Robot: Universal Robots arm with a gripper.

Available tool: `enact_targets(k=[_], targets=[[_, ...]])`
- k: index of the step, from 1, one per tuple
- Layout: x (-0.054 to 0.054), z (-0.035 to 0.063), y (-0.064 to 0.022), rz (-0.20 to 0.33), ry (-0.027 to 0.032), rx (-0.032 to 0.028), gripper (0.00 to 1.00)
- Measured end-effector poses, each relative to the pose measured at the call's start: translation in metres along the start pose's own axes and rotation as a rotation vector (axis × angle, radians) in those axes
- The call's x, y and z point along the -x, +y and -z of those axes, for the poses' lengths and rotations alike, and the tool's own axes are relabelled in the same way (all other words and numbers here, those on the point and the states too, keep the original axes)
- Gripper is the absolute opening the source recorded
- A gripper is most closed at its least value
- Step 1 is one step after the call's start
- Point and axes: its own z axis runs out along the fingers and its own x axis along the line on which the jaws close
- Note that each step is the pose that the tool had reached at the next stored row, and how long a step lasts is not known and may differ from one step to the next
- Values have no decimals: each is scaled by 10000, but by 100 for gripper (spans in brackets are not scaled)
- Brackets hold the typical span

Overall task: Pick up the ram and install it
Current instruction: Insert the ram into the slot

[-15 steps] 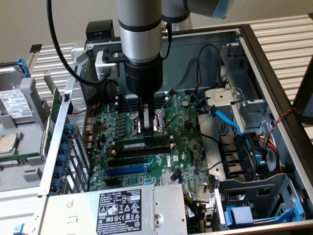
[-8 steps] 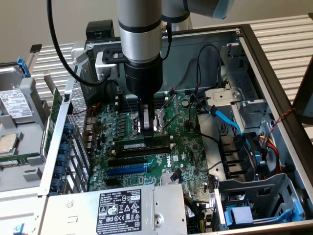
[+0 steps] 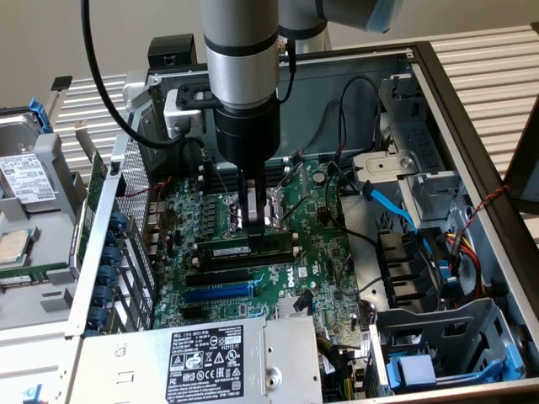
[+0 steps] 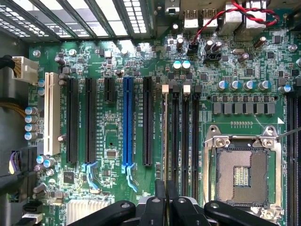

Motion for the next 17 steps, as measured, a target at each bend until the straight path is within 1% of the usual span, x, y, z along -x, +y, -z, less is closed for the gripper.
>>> enact_targets(k=[17], targets=[[1,-7,0,89,-1,-9,13]])
